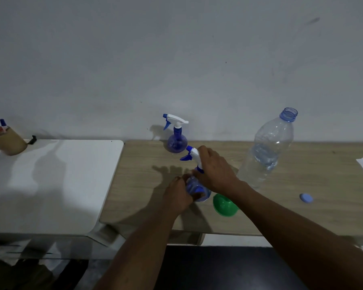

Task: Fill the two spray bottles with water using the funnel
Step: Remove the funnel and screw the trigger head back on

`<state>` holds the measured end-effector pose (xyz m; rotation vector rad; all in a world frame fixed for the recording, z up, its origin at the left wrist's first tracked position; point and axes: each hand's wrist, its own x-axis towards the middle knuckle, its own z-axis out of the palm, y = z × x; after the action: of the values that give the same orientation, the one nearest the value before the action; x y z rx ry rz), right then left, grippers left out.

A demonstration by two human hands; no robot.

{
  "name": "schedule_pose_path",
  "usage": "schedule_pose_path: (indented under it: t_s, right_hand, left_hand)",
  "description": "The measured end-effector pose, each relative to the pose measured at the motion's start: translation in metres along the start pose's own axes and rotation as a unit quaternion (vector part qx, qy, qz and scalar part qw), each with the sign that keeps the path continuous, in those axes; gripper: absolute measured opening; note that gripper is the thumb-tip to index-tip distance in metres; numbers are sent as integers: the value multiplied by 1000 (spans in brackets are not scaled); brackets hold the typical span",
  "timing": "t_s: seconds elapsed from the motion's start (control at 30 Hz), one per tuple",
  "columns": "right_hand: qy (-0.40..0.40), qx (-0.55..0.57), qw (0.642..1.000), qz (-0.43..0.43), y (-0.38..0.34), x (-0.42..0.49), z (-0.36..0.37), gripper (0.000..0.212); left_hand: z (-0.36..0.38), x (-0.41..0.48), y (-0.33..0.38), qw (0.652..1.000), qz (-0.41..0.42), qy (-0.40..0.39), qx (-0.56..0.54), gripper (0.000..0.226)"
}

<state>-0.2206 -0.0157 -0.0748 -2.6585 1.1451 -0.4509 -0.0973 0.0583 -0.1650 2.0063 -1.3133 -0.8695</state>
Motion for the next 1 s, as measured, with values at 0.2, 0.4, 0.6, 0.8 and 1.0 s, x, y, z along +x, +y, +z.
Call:
schedule_pose_path:
  t_s: [0.2, 0.4, 0.6, 0.8, 1.0]
  right_hand:
    - [-3, -2, 1000, 13, 1, -3, 2, 39]
    - [10, -37, 999, -9, 0, -7, 0, 45]
    - [3, -38, 999, 16, 1, -5, -1, 47]
    - [-3, -19, 1000, 12, -1, -7, -3, 38]
    - [13, 39, 998, 41, -8, -7, -1, 39]
  left_hand:
    - [1, -1, -1, 1000, 5, -15, 5, 66]
    - [2, -2, 1, 1000, -10, -11, -9, 74]
    - [5, -2, 1, 999, 3, -31, -10, 72]
    - [4, -4, -3, 999, 20, -26, -16, 66]
    - [4, -4, -2, 998, -1, -39, -40, 78]
